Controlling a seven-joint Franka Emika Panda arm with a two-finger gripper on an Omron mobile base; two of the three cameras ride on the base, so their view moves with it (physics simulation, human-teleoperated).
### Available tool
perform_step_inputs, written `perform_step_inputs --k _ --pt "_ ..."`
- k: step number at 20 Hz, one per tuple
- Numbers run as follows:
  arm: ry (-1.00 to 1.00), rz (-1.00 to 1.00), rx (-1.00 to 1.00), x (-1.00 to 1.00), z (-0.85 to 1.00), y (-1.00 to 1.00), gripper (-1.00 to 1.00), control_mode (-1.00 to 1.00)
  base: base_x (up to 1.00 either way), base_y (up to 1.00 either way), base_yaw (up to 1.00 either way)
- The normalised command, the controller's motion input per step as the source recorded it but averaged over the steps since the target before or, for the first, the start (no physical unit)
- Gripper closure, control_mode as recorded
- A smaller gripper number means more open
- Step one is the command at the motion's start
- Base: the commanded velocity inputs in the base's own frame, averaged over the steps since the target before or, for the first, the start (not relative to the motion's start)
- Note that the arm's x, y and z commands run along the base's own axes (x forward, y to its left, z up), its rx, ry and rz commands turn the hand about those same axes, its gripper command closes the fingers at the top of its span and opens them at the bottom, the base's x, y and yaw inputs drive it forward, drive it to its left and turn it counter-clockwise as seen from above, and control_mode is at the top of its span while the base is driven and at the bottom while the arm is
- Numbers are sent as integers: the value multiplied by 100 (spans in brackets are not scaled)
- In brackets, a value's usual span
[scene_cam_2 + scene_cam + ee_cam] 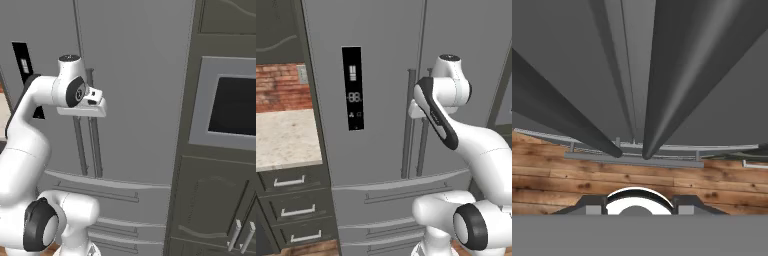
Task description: Gather the avocado and squash from the fridge and place them on a tray on the dining counter. Then gather the chicken drumsticks from the fridge and place them on the other tray.
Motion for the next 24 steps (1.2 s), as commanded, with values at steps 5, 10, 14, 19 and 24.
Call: perform_step_inputs --k 5,10,14,19,24 --pt "0 0 0 0 0 0 -100 100 -34 0 0" --pt "0 0 0 0 0 0 -100 100 -66 -2 0" --pt "0 0 0 0 0 0 -100 100 -42 -15 -1" --pt "0 0 0 0 0 0 -100 -100 -15 -11 0" --pt "-17 0 0 34 9 -1 -100 -100 0 0 0"
